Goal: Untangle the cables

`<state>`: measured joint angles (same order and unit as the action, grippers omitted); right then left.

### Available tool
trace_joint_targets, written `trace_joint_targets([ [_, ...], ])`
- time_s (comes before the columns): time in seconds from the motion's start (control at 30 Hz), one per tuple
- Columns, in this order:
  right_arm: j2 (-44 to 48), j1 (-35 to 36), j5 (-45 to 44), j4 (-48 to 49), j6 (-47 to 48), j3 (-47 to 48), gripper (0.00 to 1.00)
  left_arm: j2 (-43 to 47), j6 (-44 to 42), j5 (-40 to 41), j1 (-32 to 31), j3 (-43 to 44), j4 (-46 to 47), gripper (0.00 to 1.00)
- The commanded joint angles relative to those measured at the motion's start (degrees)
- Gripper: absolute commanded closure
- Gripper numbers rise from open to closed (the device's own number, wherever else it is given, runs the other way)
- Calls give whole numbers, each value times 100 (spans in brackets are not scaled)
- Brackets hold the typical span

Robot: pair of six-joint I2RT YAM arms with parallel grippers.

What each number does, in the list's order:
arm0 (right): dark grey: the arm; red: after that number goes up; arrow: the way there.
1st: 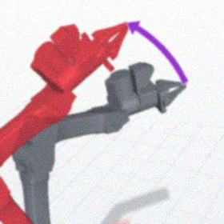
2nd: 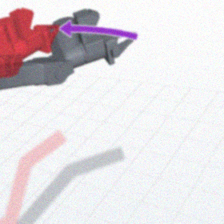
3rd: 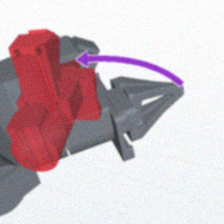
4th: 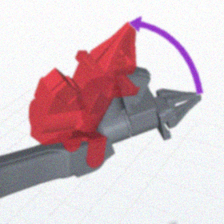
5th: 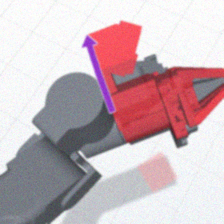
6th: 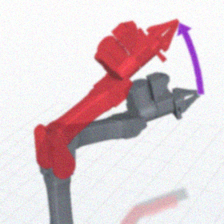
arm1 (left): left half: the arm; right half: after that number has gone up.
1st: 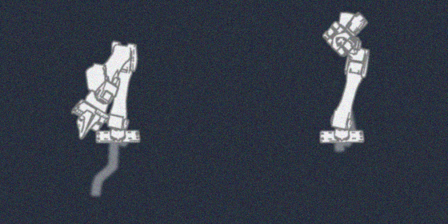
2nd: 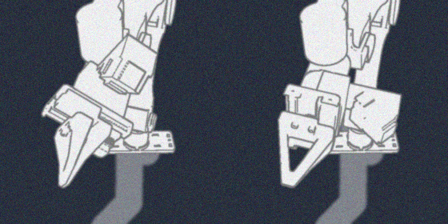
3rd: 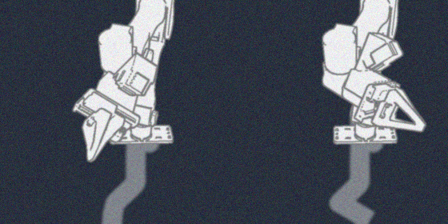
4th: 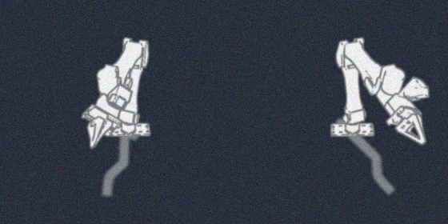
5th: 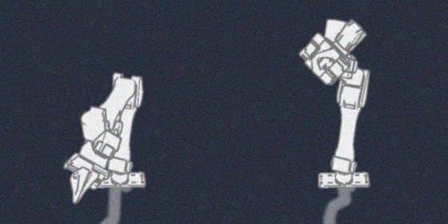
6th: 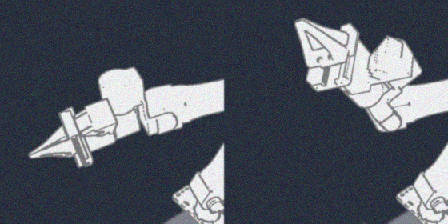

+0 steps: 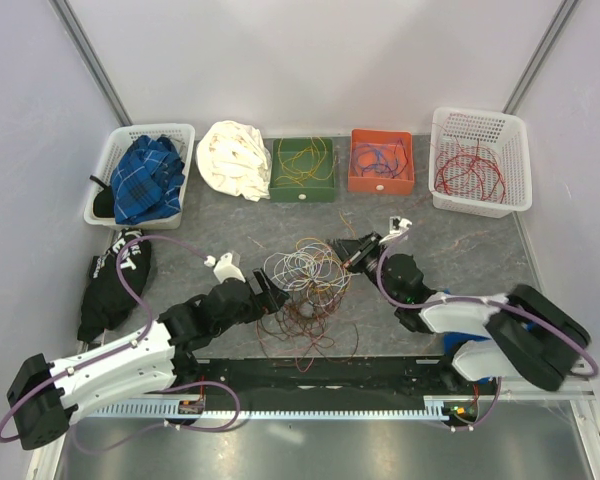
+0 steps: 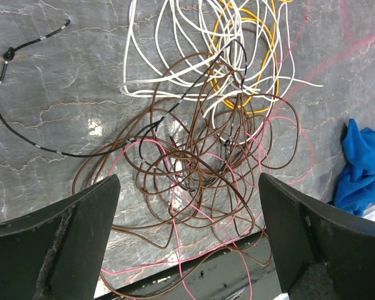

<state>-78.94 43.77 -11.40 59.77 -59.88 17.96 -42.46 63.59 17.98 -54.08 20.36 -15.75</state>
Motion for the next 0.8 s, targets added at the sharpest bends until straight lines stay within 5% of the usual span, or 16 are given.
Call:
trace_joint_targets([
  [0.0, 1115, 149, 189, -1403, 1141, 822, 100, 79, -110, 416, -6, 196, 28, 2],
  [0.13, 1767, 264, 524, -3649, 2145, 2426, 100, 325, -540, 785, 3, 477, 10, 4],
  [0.33, 2049, 299, 499, -5542, 2928, 4317, 100, 984, -1734, 1384, 3, 847, 745, 4],
  [0.6, 1838, 299, 902, -6750, 3122, 6156, 100, 1697, -2632, 1235, 3, -67, 4006, 0],
  [0.77, 1733, 308, 597, -7356, 3516, 6694, 100, 1302, -2573, 1051, 3, 503, 3713, 0],
])
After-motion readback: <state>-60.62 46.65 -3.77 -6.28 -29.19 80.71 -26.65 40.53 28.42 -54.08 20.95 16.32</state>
